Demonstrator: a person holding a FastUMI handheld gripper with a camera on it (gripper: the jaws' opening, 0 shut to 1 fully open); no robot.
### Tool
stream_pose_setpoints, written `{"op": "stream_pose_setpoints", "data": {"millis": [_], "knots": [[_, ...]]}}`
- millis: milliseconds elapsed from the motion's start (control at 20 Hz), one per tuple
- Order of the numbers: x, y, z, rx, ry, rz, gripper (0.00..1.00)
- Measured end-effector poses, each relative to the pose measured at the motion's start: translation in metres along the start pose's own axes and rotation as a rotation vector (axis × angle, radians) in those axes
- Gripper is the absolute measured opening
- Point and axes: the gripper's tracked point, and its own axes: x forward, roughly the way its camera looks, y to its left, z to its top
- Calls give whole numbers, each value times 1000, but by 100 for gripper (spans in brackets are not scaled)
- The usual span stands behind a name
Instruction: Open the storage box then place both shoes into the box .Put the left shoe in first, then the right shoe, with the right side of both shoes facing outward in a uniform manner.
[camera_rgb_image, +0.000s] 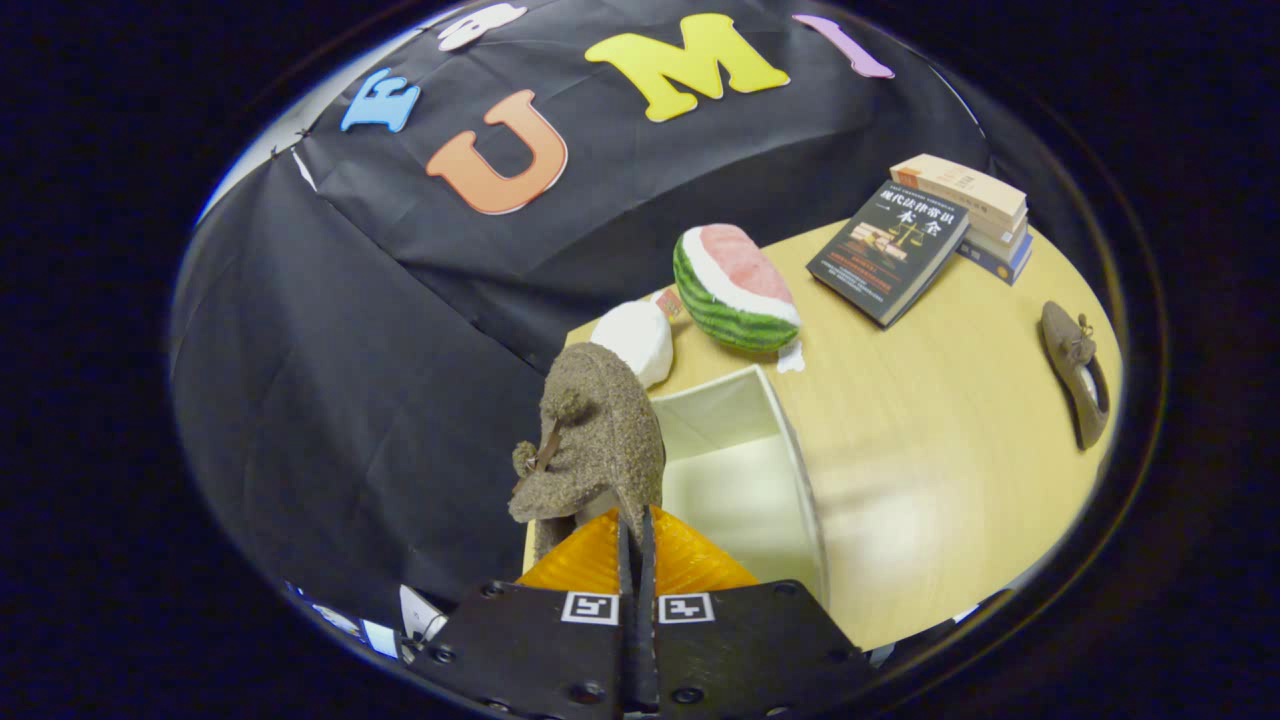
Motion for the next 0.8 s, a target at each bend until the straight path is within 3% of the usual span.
{"op": "stream_pose_setpoints", "data": {"millis": [350,800], "knots": [[47,-13,-36,67,72,-48,0],[75,-20,-55,67,114,-92,1]]}}
